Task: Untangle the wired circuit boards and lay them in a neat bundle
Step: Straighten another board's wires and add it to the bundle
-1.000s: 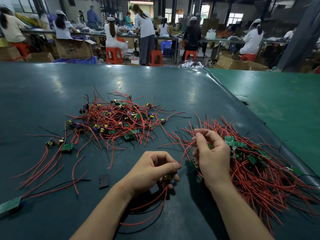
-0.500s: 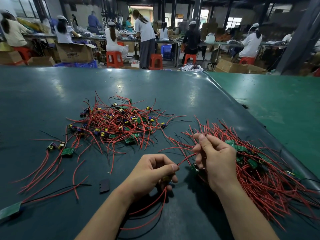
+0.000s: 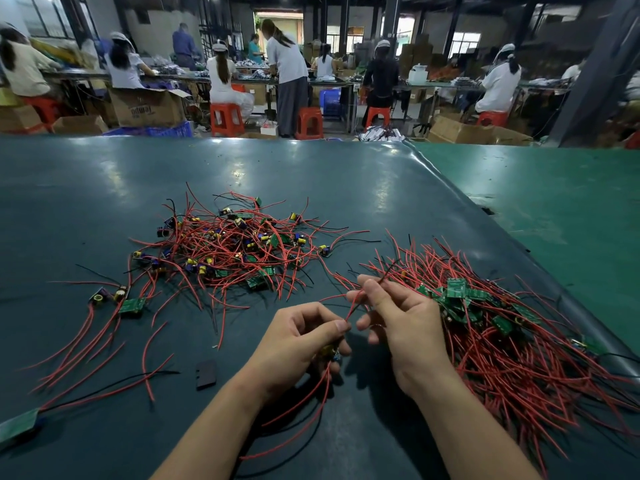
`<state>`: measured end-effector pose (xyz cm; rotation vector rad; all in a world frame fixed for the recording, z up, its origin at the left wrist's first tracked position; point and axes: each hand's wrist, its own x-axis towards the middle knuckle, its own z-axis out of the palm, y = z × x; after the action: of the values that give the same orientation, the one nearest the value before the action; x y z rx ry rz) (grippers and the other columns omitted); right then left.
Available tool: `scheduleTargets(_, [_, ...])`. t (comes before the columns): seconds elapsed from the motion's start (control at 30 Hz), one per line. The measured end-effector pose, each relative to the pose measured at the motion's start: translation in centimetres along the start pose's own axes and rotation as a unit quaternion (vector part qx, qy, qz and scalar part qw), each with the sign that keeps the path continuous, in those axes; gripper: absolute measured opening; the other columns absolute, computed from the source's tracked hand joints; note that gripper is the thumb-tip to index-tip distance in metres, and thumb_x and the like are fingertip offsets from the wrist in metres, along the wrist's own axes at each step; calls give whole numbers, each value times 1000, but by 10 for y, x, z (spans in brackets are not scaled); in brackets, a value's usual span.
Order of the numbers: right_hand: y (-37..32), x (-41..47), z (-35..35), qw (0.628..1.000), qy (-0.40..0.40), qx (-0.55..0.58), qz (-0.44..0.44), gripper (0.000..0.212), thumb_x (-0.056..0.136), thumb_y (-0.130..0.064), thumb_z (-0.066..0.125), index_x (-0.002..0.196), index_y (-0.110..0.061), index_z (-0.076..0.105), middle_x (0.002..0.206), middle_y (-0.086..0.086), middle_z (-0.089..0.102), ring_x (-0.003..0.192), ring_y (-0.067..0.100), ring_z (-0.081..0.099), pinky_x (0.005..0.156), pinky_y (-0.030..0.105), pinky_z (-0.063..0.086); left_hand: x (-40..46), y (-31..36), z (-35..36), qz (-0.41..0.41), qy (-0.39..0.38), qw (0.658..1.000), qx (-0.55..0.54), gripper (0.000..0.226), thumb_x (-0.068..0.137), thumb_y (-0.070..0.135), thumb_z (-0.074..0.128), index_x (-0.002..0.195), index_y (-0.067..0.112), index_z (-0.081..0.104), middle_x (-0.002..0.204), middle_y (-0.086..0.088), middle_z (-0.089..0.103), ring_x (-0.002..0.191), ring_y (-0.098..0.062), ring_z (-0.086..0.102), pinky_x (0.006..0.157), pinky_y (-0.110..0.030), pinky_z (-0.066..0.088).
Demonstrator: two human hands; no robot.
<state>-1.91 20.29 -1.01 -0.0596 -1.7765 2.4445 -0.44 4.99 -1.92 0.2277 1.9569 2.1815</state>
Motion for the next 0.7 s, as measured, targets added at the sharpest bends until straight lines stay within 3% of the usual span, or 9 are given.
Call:
scheduleTargets(0.1, [-1,1,0,999,-10,31,13,11,93,-8,61,95,-5,71,82,11,74,44,9,50,36,18,35,-1,1,1,-1,-19,1000,7,15,84,18,68,81,4,63,67,-16,67,47,-23,58,43,-24,47])
scheduleTargets(0.23, [-1,3,-4,1000,-19,-8,7,14,93,-7,61,87,-8,74,63,5,61,35,8,32,35,14,23,-2,0,1,0,-36,999,40,11,90,9,65,81,3,63,68,-16,68,47,-22,59,45,-24,48])
scheduleTargets(0.37, [-2,4,-6,997,0,-72,-37,16,94,-10,63,83,-9,75,59,3,58,39,8,32,36,16,26,-2,2,3,13,-33,998,50,10,90,10,64,83,3,66,68,-13,70,49,-20,59,46,-22,47])
scheduleTargets(0.47, [-3,2,-3,996,6,-76,-57,19,95,-13,61,84,-13,75,53,-1,51,40,2,37,39,9,29,-4,3,4,16,-55,996,66,11,91,12,64,87,2,67,69,-12,70,52,-21,59,48,-23,48])
scheduleTargets(0.7, [-17,1,-4,995,33,85,-27,22,99,-17,54,89,-5,69,66,8,69,34,7,35,35,16,29,-4,8,4,9,-53,998,41,13,93,9,60,82,8,68,66,-9,68,49,-17,58,48,-21,48])
